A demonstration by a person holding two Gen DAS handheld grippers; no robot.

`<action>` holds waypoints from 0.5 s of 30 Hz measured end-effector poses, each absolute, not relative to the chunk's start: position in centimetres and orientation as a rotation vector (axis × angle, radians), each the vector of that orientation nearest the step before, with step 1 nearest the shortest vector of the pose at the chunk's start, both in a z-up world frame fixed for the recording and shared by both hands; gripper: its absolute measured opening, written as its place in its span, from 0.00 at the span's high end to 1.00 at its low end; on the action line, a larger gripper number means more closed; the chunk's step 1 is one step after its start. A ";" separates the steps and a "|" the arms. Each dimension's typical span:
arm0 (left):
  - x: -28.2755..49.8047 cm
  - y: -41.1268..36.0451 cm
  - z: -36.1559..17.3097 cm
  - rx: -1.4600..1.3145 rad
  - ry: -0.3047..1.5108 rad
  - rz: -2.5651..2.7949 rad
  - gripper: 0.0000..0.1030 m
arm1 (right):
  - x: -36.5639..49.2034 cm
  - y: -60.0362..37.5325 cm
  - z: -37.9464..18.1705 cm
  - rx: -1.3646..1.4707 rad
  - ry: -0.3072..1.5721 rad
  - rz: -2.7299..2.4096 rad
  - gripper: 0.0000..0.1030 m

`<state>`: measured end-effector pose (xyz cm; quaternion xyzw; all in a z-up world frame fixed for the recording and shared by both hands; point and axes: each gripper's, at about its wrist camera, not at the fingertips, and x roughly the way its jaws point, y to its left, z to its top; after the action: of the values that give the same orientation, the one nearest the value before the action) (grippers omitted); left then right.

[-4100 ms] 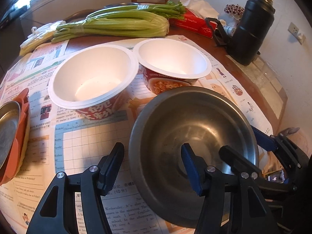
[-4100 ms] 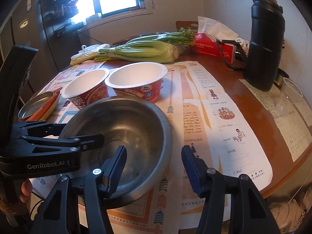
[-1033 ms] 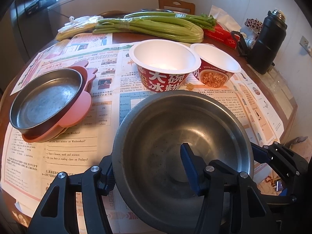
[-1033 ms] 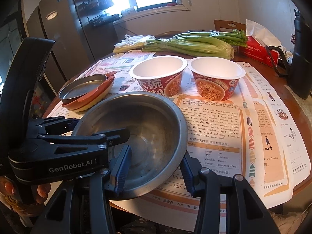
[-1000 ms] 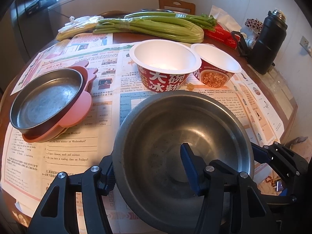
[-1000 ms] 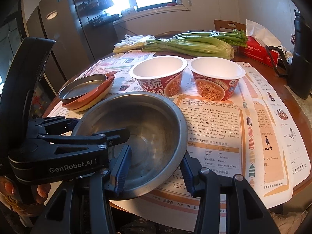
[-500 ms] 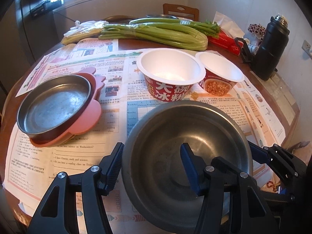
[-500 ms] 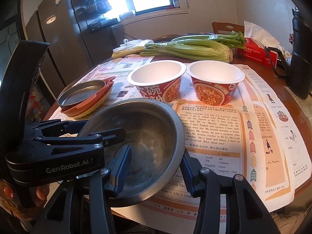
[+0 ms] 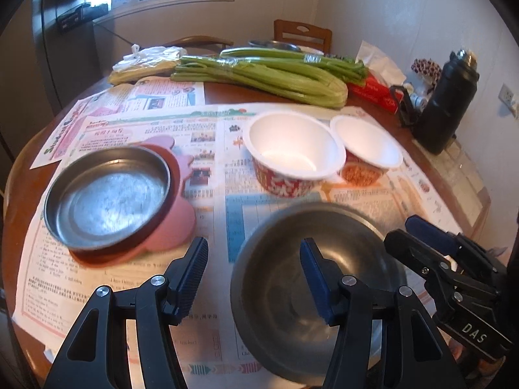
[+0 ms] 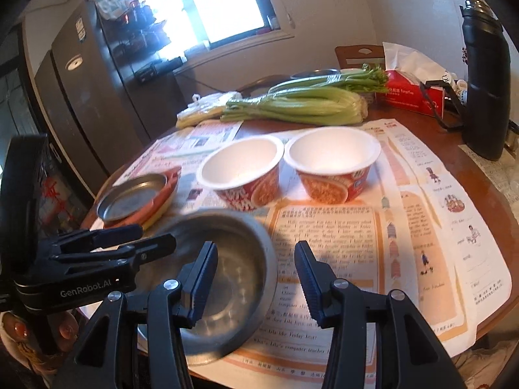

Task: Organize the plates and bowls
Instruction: 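Lower the large steel bowl onto the newspaper with the left tool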

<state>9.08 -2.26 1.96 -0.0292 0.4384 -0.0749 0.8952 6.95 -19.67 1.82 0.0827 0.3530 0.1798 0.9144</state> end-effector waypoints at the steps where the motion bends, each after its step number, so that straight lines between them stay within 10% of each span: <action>1: 9.5 -2.1 2.1 -0.068 0.909 -0.160 0.41 | 7.3 -19.6 2.0 0.178 0.730 0.369 0.52; 15: 17.1 -1.8 3.3 -0.107 0.925 -0.232 0.41 | 13.3 -18.2 2.2 0.270 0.802 0.340 0.52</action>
<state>17.14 -1.77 3.35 -0.0514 0.4451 -0.1114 0.8871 13.32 -18.19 2.16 0.1303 0.3874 0.1641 0.8978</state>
